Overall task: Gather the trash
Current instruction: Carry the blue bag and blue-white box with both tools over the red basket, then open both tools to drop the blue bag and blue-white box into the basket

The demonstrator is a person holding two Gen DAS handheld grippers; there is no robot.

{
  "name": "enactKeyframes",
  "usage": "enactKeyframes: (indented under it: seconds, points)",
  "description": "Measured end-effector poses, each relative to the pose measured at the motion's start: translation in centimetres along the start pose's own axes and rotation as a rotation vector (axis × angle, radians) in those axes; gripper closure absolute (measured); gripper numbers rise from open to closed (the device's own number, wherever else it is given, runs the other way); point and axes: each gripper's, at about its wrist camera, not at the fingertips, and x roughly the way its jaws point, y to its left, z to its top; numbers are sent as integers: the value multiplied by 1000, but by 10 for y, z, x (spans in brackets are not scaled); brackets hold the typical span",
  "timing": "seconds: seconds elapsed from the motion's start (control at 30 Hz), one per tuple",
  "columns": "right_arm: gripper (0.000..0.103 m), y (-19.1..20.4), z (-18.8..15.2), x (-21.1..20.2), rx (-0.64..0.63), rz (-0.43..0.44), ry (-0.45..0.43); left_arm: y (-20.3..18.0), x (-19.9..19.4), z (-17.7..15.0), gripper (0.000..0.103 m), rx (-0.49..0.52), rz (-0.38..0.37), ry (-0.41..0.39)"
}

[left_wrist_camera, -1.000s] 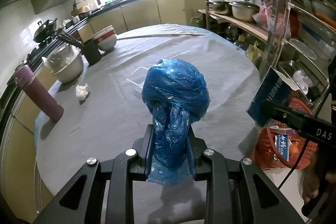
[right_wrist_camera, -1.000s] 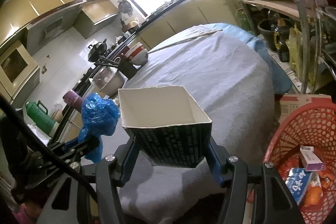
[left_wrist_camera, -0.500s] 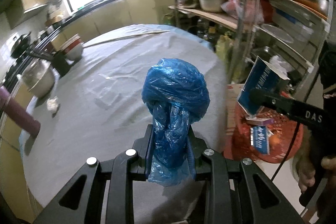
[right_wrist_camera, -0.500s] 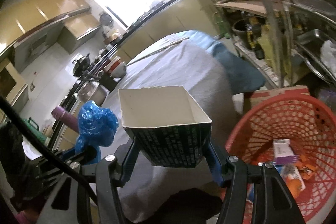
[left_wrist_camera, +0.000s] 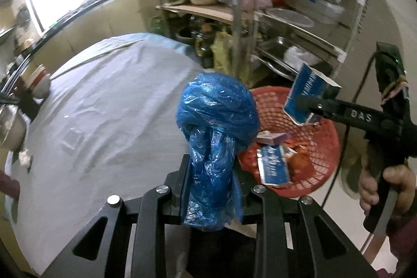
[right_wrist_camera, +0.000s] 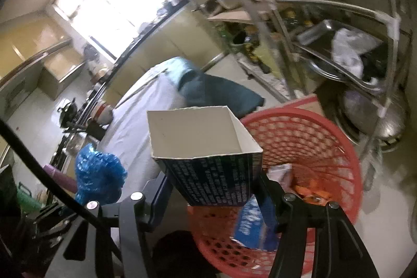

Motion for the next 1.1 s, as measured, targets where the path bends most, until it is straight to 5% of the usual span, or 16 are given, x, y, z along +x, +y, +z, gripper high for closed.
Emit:
enactKeyframes:
  seconds: [0.57, 0.73, 1.1]
  points:
    - [39, -67, -15, -14, 127, -96, 45, -64, 46, 15, 68, 103, -180, 98]
    - [36, -72, -12, -21, 152, -80, 33, -65, 42, 20, 47, 99, -178, 66]
    - [36, -48, -6, -21, 102, -68, 8, -13, 28, 8, 46, -32, -121, 50]
